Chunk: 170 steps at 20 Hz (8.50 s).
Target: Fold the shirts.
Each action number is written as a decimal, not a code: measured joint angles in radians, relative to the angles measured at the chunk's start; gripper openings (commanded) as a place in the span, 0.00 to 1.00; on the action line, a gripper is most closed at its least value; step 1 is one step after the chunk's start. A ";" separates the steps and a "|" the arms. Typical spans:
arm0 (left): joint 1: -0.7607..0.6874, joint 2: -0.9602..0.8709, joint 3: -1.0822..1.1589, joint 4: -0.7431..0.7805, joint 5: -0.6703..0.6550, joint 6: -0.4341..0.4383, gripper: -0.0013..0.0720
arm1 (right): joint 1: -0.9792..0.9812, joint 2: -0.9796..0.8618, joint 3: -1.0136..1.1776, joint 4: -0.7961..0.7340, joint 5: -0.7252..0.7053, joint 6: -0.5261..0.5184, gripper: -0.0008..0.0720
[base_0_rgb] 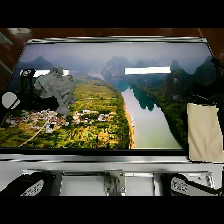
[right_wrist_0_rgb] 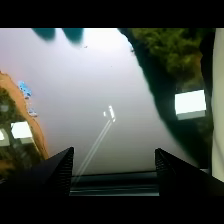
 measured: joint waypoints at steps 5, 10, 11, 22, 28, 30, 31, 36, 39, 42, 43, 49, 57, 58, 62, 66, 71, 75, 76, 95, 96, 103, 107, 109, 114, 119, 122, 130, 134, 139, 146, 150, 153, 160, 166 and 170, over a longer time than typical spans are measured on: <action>0.000 0.000 0.000 0.000 0.000 0.000 0.69 | 0.000 0.000 0.000 0.000 0.000 0.000 0.86; 0.000 0.000 0.000 0.000 0.000 0.000 0.69 | 0.000 0.000 0.000 0.000 -0.025 0.000 0.86; 0.000 0.000 0.000 0.000 0.000 0.000 0.69 | 0.000 0.000 0.000 0.000 -0.036 0.000 0.86; 0.011 -0.017 0.007 -0.006 0.062 -0.004 0.97 | 0.000 0.000 0.000 0.026 -0.047 0.000 0.86; 0.159 -0.313 0.290 0.020 0.089 0.002 1.00 | 0.000 0.000 0.000 0.027 -0.063 -0.001 0.86; 0.196 -0.479 0.451 0.024 0.040 0.005 1.00 | 0.000 0.000 0.000 0.027 -0.068 -0.004 0.86; 0.206 -0.556 0.522 0.029 0.010 0.006 1.00 | 0.000 0.000 0.000 0.027 -0.068 -0.005 0.86; 0.227 -0.890 0.822 0.013 -0.112 0.000 1.00 | 0.000 0.000 0.000 0.027 -0.080 -0.007 0.86; 0.231 -0.999 0.914 -0.017 -0.132 -0.004 0.99 | 0.000 0.000 0.000 0.027 -0.101 -0.007 0.86; 0.232 -1.064 0.953 -0.057 -0.144 -0.007 0.07 | 0.000 0.000 0.000 0.027 -0.134 -0.008 0.86; 0.233 -1.076 0.959 -0.072 -0.149 -0.007 0.07 | 0.000 0.000 0.000 0.027 -0.143 -0.008 0.86; 0.198 -0.976 1.000 -0.132 -0.153 0.063 0.07 | 0.000 0.000 0.001 0.027 -0.185 -0.015 0.86; -0.017 -0.500 1.014 -0.157 -0.201 0.218 0.07 | 0.027 0.151 0.003 0.060 -0.172 -0.049 0.86; -0.058 -0.467 1.008 -0.157 -0.227 0.222 0.07 | 0.040 0.179 0.003 0.060 -0.158 -0.052 0.86; -0.278 -0.411 0.901 -0.159 -0.290 0.222 0.07 | 0.109 0.255 0.002 0.055 -0.038 -0.058 0.86; -0.506 -0.443 0.669 -0.200 -0.212 0.192 0.07 | 0.143 0.276 -0.035 0.026 0.027 -0.060 0.86; -0.651 -0.543 0.466 -0.299 -0.017 0.124 1.00 | 0.153 0.281 -0.192 0.005 -0.011 -0.063 0.86; -0.566 -0.544 0.426 -0.385 -0.003 0.080 0.99 | 0.154 0.282 -0.310 0.003 -0.098 -0.076 0.86; -0.521 -0.526 0.421 -0.410 -0.024 0.081 0.99 | 0.149 0.282 -0.330 -0.003 -0.112 -0.085 0.86; -0.335 -0.436 -0.268 -1.190 0.181 0.446 0.98 | 0.038 -0.001 -0.693 0.397 -0.205 -0.323 0.87; -0.340 -0.451 -0.271 -1.210 0.185 0.455 0.83 | 0.044 -0.007 -0.696 0.399 -0.216 -0.325 0.87; -0.336 -0.494 -0.270 -1.268 0.194 0.507 0.07 | 0.165 -0.035 -0.703 0.385 -0.281 -0.314 0.87; -0.321 -0.490 -0.252 -1.273 0.148 0.551 0.07 | 0.230 -0.086 -0.703 0.388 -0.294 -0.310 0.87; -0.312 -0.486 -0.248 -1.275 0.137 0.574 0.07 | 0.266 -0.104 -0.703 0.397 -0.308 -0.309 0.73; -0.281 -0.478 -0.238 -1.276 0.129 0.602 0.06 | 0.334 -0.123 -0.703 0.415 -0.342 -0.283 0.09; -0.237 -0.349 -0.181 -1.254 0.148 0.651 0.06 | 0.320 -0.045 -0.661 0.548 -0.265 -0.318 0.09; -0.181 -0.177 -0.069 -1.225 0.164 0.668 0.06 | 0.294 0.097 -0.542 0.655 -0.213 -0.353 0.09; 0.095 0.227 0.332 -1.086 0.188 0.699 0.07 | 0.273 0.465 -0.114 0.752 -0.475 -0.302 0.09; 0.172 0.318 0.403 -1.051 0.182 0.666 0.07 | 0.273 0.529 0.032 0.761 -0.565 -0.224 0.09; 0.196 0.344 0.425 -0.960 0.091 0.631 0.07 | 0.273 0.546 0.118 0.726 -0.469 -0.132 0.09; 0.201 0.351 0.371 -0.673 -0.092 0.485 0.07 | 0.275 0.504 -0.045 0.435 0.046 0.003 0.09; 0.201 0.351 0.205 -0.612 -0.154 0.450 0.07 | 0.275 0.441 -0.285 0.408 -0.109 -0.059 0.09; 0.201 0.351 0.029 -0.595 -0.126 0.439 0.07 | 0.275 0.307 -0.380 0.525 -0.318 -0.161 0.09; 0.202 0.351 -0.352 -0.732 0.071 0.422 0.07 | 0.268 -0.037 -0.430 0.770 -0.504 -0.283 0.93; 0.202 0.351 -0.430 -0.813 0.138 0.432 0.07 | 0.108 -0.098 -0.306 0.636 -0.098 -0.314 0.76; 0.202 0.351 -0.431 -0.826 0.158 0.439 0.07 | 0.018 0.011 -0.422 0.353 0.038 -0.241 0.97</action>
